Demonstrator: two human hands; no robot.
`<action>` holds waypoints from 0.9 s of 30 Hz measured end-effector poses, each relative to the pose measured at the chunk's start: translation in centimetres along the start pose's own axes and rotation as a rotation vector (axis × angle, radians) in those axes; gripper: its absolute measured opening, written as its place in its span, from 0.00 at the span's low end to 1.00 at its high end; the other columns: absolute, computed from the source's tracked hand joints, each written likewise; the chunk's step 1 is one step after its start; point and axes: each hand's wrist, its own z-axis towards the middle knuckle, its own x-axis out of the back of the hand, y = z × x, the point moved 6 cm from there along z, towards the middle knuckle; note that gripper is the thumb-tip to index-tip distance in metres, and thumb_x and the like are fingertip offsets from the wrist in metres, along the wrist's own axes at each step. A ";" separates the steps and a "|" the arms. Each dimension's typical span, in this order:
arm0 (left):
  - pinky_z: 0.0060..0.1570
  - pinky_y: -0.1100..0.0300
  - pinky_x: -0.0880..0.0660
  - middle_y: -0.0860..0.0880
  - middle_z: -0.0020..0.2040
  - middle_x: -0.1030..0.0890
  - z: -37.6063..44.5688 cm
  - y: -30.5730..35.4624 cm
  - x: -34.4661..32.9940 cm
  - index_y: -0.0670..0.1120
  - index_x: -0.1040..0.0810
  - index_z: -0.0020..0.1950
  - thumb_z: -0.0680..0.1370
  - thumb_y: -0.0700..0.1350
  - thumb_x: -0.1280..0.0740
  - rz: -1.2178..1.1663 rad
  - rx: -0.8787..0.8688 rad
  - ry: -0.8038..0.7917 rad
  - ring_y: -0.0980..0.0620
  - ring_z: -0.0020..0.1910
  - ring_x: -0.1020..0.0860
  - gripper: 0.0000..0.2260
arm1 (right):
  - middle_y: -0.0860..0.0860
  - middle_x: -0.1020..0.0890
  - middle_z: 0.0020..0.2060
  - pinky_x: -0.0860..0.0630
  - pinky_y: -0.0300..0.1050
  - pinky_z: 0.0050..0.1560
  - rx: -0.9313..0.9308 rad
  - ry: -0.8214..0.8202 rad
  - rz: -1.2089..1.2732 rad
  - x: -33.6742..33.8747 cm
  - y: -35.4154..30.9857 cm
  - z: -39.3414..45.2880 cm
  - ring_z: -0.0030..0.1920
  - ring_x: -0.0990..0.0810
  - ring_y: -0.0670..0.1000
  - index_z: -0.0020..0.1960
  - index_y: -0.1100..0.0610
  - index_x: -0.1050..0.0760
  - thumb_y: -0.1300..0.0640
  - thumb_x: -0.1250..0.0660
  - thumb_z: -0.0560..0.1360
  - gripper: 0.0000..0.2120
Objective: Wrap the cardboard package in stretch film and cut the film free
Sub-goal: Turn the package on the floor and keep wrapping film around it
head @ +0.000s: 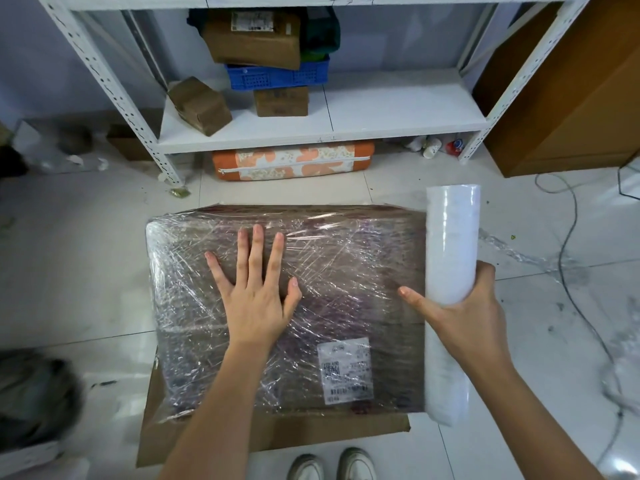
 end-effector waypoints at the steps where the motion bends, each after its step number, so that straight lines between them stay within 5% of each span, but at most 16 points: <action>1: 0.70 0.31 0.55 0.48 0.78 0.50 0.1 0.0 0.0 0.50 0.51 0.78 0.79 0.56 0.50 -0.005 0.001 -0.002 0.47 0.77 0.51 0.29 | 0.49 0.29 0.51 0.24 0.57 0.53 -0.003 -0.004 0.014 -0.1 0.1 0.0 0.50 0.27 0.54 0.60 0.54 0.41 0.32 0.30 0.53 0.45; 11: 0.69 0.30 0.54 0.49 0.78 0.50 -0.1 0.1 0.2 0.49 0.48 0.78 0.79 0.55 0.49 -0.006 -0.002 0.001 0.47 0.78 0.52 0.28 | 0.50 0.28 0.49 0.29 0.47 0.45 0.025 -0.073 0.122 -0.3 2.4 0.3 0.47 0.25 0.54 0.56 0.54 0.45 0.52 0.32 0.74 0.22; 19: 0.69 0.30 0.54 0.49 0.78 0.52 -0.3 0.2 0.5 0.52 0.55 0.79 0.80 0.56 0.51 -0.010 -0.013 0.003 0.47 0.78 0.53 0.29 | 0.49 0.27 0.52 0.24 0.49 0.42 0.133 -0.053 0.048 0.2 2.7 1.3 0.47 0.24 0.52 0.63 0.56 0.40 0.43 0.35 0.73 0.26; 27: 0.69 0.30 0.54 0.46 0.78 0.49 -0.4 0.2 0.7 0.52 0.56 0.79 0.80 0.57 0.53 0.003 -0.002 -0.049 0.46 0.77 0.51 0.28 | 0.40 0.28 0.49 0.25 0.40 0.47 0.071 -0.056 0.385 -0.3 3.3 1.9 0.49 0.24 0.40 0.60 0.52 0.40 0.46 0.30 0.65 0.30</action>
